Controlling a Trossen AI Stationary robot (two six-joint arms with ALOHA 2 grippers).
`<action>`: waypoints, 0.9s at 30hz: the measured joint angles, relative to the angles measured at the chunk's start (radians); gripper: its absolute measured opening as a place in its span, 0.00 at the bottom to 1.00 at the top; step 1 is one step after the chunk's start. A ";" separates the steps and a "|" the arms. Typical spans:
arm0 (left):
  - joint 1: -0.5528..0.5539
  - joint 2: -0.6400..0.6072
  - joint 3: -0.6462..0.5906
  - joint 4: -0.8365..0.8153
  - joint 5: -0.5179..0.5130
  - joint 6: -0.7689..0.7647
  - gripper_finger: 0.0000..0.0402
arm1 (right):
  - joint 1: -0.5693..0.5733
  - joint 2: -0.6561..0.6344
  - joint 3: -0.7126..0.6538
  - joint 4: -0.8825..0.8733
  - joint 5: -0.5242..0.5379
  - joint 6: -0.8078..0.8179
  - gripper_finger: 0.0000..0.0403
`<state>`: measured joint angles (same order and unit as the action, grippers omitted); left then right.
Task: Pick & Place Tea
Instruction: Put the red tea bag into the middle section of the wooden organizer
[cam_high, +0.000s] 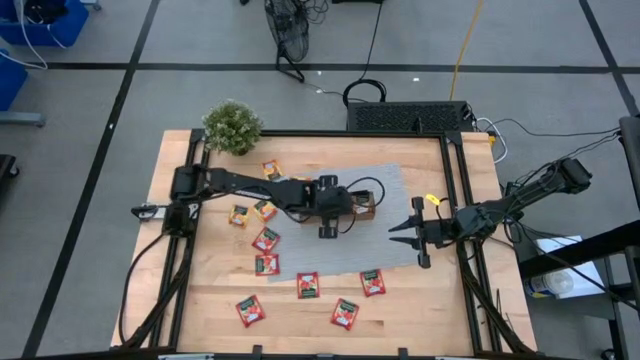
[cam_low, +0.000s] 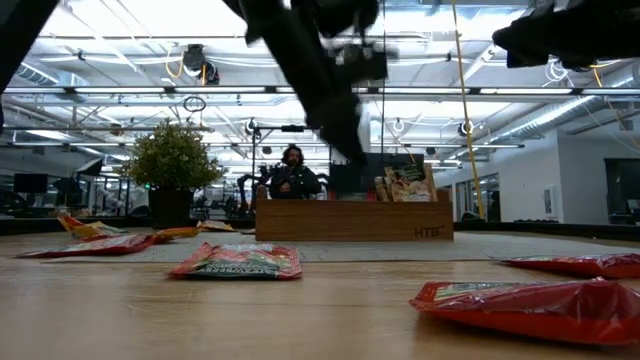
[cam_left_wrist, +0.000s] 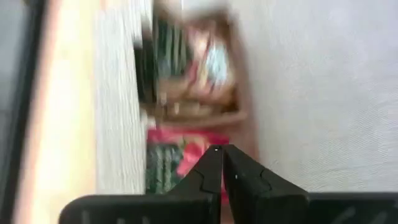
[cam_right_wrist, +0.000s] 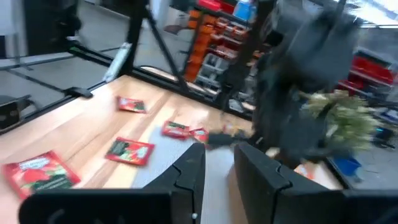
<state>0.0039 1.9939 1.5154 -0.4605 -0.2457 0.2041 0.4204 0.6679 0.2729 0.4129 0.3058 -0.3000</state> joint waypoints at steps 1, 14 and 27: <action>-0.016 -0.022 0.000 0.002 -0.001 0.010 0.04 | 0.001 0.006 0.000 -0.015 -0.028 0.000 0.19; -0.178 -0.188 0.000 -0.042 -0.140 0.005 0.05 | 0.189 0.514 0.164 -0.201 -0.073 0.205 0.47; -0.128 -0.190 0.000 -0.124 -0.142 -0.107 0.07 | 0.217 0.978 0.539 -0.565 -0.073 0.238 0.59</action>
<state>-0.1239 1.8042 1.5154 -0.5846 -0.3878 0.0975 0.6373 1.6462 0.8121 -0.1523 0.2326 -0.0625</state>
